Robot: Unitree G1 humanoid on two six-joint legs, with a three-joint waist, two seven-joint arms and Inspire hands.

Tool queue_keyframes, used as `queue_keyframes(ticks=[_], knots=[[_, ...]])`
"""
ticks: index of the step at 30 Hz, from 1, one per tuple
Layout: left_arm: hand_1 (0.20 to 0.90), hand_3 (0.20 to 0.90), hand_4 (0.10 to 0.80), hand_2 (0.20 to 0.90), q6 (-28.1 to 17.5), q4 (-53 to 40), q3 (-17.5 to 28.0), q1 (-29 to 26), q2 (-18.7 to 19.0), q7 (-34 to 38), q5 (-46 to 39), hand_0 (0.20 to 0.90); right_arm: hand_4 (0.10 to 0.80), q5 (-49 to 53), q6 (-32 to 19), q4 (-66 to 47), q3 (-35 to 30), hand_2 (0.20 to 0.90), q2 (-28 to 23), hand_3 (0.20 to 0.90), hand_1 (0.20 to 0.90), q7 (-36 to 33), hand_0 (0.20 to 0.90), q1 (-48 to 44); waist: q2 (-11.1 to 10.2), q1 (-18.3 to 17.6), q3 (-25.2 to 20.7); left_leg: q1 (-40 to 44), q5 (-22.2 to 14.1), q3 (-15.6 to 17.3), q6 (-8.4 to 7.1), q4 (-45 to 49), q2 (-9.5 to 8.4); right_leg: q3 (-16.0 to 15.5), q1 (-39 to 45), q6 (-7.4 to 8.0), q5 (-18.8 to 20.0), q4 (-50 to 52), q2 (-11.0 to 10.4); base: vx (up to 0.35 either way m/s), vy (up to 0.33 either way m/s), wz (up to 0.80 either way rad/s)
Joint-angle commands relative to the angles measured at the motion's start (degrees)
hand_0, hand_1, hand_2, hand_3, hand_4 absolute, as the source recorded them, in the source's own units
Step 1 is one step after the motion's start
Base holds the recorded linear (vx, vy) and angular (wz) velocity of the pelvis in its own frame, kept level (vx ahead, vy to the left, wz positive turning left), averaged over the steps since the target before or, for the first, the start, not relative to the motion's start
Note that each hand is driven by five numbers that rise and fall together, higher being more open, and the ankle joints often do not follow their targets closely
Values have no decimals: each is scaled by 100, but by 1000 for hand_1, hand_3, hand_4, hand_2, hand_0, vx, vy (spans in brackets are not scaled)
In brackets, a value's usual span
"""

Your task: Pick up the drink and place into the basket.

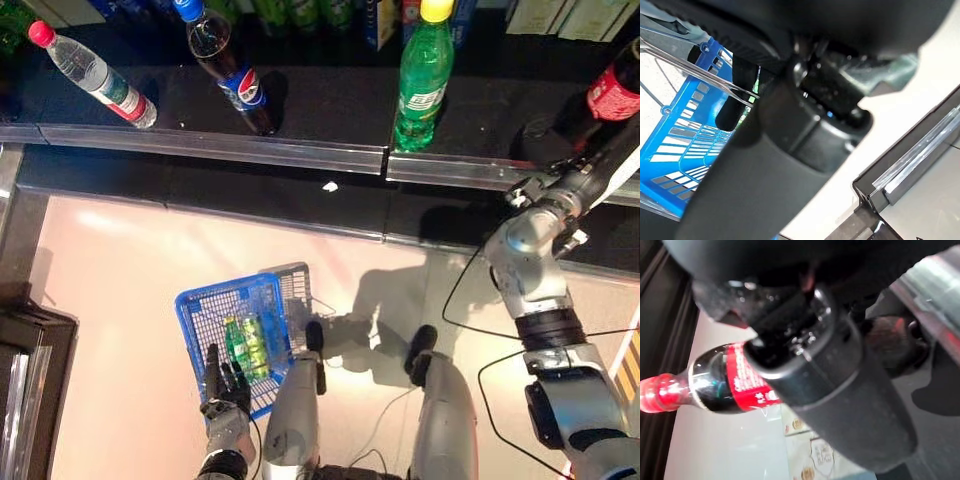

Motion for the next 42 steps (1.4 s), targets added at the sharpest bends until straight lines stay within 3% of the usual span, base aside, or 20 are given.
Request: queue_keyframes(ticks=[1, 7, 8, 9, 10, 17, 29, 34, 42], knots=[[300, 200, 100, 300, -258, -723, 119, 372, 661, -290, 76, 300, 800, -181, -430, -195, -56, 900, -582, 900, 900, -231, 900, -963, -44, -16, -47, -225, 774, -243, 213, 533, -230, -49, 661, 59, -101, -357, 152, 2, -27, 5], [300, 200, 100, 300, -232, -761, 80, 352, 741, -256, 110, 300, 800, 5, -437, 124, 38, 900, -878, 900, 900, -184, 900, -1270, -55, 35, -47, -179, 759, -258, 221, 521, -233, -90, 719, 45, -127, -344, 140, 0, 0, 0], [300, 200, 100, 300, -229, -769, 82, 361, 749, -248, 113, 300, 611, 35, -445, 196, 53, 738, -930, 711, 738, -161, 738, -1324, -52, 47, -47, -172, 758, -267, 221, 520, -241, -98, 731, 42, -133, -342, 138, 0, 0, 0], [300, 200, 100, 300, -231, -773, 83, 363, 750, -243, 115, 300, 325, 32, -446, 222, 61, 493, -946, 425, 493, -154, 493, -1343, -51, 50, -47, -169, 757, -269, 221, 518, -244, -101, 733, 41, -135, -341, 137, 6, -3, 3], [300, 200, 100, 300, -218, -770, 84, 373, 769, -248, 108, 300, 100, 39, -456, 281, 76, 300, -984, 200, 300, -140, 300, -1383, -50, 59, -47, -166, 760, -277, 223, 524, -246, -108, 730, 37, -140, -324, 130, 1, 2, 4], [300, 200, 100, 300, -109, -712, 86, 403, 835, -310, 62, 300, 100, 220, -343, 746, 260, 300, -1175, 200, 300, 83, 300, -1693, -43, 115, -47, -147, 769, -305, 240, 514, -286, -129, 754, 3, -173, -299, 134, 0, 1, 1], [300, 200, 100, 300, -85, -705, 135, 416, 925, -446, -40, 300, 100, 537, -641, 892, 284, 300, -1310, 200, 300, 263, 300, -1711, -102, 142, -47, -164, 641, -312, 268, 677, -310, -176, 749, -44, -279, -127, 117, -19, 1, 3], [300, 200, 100, 300, -132, -1048, 281, 436, 875, -1032, -364, 300, 100, 202, -694, 108, 56, 300, -1196, 200, 300, 381, 300, -1388, -169, 99, -47, -84, 538, -303, 275, 837, -295, -162, 912, -66, -362, -44, 122, -9, 24, 0], [300, 200, 100, 300, -233, -1467, 491, 445, 771, -1293, -37, 300, 100, -343, -443, -1729, -235, 300, -799, 200, 300, 1110, 300, -606, -300, -74, -176, 147, 396, -190, 288, 931, -273, -68, 1190, -31, -378, -92, 111, 5, 72, 2]])
